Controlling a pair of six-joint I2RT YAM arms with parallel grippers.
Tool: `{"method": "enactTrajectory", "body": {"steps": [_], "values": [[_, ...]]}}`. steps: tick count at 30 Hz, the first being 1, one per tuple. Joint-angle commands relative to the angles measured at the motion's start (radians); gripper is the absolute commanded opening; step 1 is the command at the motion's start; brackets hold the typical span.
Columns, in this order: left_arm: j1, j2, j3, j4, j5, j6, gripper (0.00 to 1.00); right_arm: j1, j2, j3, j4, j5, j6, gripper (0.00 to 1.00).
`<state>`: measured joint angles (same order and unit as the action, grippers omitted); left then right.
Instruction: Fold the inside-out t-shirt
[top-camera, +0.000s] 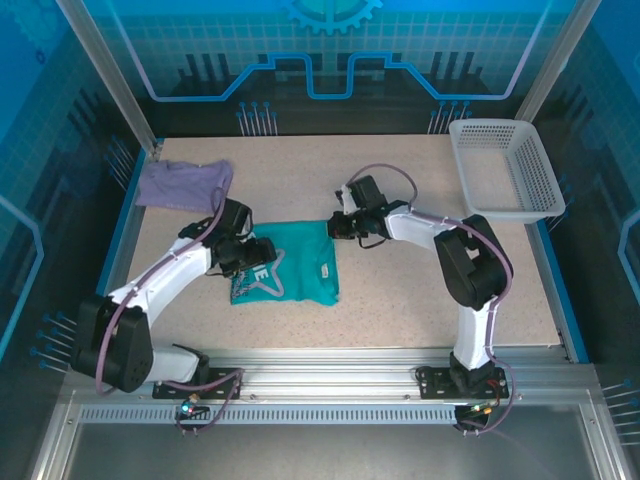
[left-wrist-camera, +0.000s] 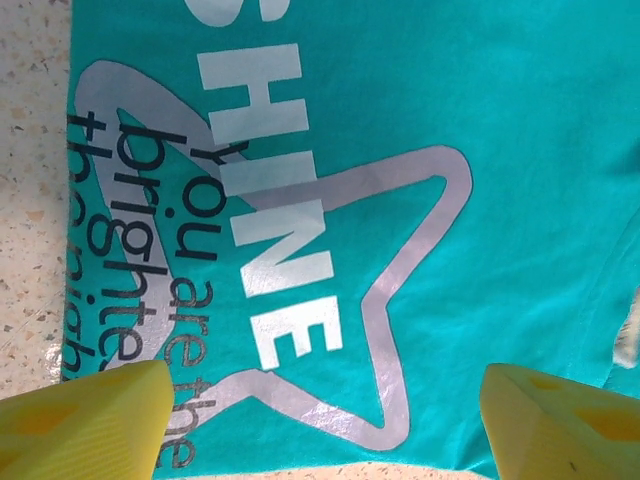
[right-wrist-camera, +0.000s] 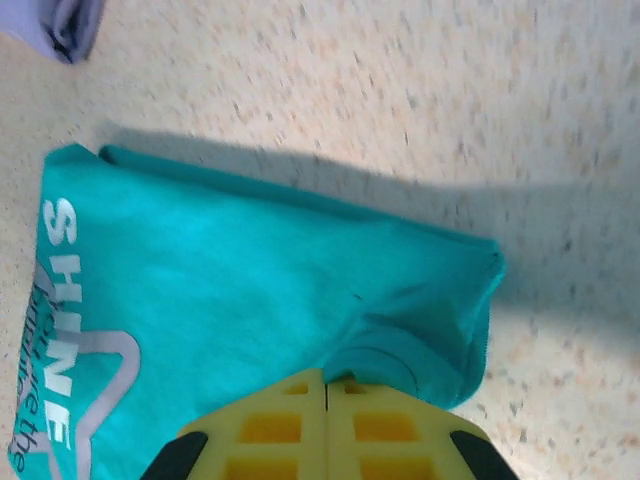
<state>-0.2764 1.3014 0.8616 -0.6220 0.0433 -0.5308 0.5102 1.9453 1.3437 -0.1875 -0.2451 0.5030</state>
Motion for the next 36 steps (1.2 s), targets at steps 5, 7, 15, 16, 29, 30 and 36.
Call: {"method": "enactTrajectory", "body": {"steps": [5, 7, 15, 16, 29, 30, 36], "values": [[0.008, 0.003, -0.018, 0.1, 0.058, 0.015, 0.82, -0.005, 0.109, 0.157, -0.188, 0.087, -0.089, 0.2], [0.008, 0.033, 0.011, 0.11, 0.059, 0.018, 0.82, -0.007, 0.08, 0.155, -0.233, 0.141, -0.113, 0.37], [0.051, 0.239, 0.184, 0.173, 0.08, 0.038, 0.84, 0.044, -0.267, -0.129, -0.256, 0.196, -0.134, 0.56], [0.073, 0.284, 0.213, 0.194, 0.102, 0.038, 0.84, 0.067, -0.308, -0.186, -0.23, 0.156, -0.108, 0.57], [0.222, 0.549, 0.27, 0.181, 0.22, 0.076, 0.8, 0.182, -0.559, -0.435, -0.24, 0.226, 0.014, 0.58], [0.215, 0.5, 0.203, 0.198, 0.234, 0.07, 0.8, 0.172, -0.576, -0.43, -0.255, 0.23, 0.005, 0.59], [0.013, 0.134, -0.189, 0.278, 0.289, -0.064, 0.82, 0.076, -0.648, -0.422, -0.343, 0.179, -0.031, 0.61]]}}
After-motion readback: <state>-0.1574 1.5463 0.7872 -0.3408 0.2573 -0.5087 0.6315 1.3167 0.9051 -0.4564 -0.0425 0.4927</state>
